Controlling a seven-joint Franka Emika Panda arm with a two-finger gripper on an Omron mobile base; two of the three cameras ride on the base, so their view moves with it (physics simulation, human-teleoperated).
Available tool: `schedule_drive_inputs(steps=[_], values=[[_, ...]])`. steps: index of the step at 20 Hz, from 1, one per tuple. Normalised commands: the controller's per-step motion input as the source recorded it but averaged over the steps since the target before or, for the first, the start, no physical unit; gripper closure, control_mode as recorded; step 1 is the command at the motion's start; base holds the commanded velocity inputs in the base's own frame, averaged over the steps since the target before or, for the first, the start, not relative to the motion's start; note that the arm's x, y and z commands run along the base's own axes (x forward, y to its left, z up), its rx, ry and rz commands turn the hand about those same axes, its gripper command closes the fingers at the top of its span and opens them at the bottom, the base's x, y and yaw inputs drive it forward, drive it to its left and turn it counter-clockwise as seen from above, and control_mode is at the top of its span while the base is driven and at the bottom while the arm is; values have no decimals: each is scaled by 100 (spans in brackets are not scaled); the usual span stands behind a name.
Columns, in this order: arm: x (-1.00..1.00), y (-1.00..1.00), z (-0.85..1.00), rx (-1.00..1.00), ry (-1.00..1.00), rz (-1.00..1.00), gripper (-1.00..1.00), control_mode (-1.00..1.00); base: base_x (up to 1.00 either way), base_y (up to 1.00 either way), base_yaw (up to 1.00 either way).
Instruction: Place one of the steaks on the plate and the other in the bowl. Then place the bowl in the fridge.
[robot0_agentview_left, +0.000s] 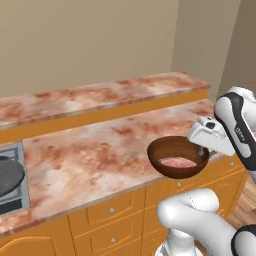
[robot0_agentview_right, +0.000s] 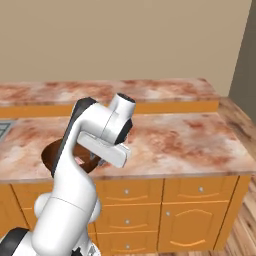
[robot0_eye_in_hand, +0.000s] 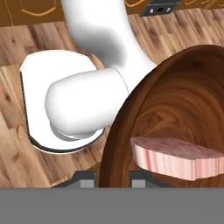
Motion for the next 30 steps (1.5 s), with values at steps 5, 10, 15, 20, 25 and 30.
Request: schedule_drive_inputs(steps=[5, 10, 15, 20, 25, 30], values=[[0, 0, 0, 0, 0, 0, 100, 100, -7, -100, -7], [0, 0, 0, 0, 0, 0, 100, 100, 0, -100, -6], [0, 0, 0, 0, 0, 0, 100, 100, 4, -100, -8], [0, 0, 0, 0, 0, 0, 100, 100, 8, -100, -7], [0, 0, 0, 0, 0, 0, 100, 100, 49, -100, -3], [0, 0, 0, 0, 0, 0, 100, 100, 70, -100, 8]])
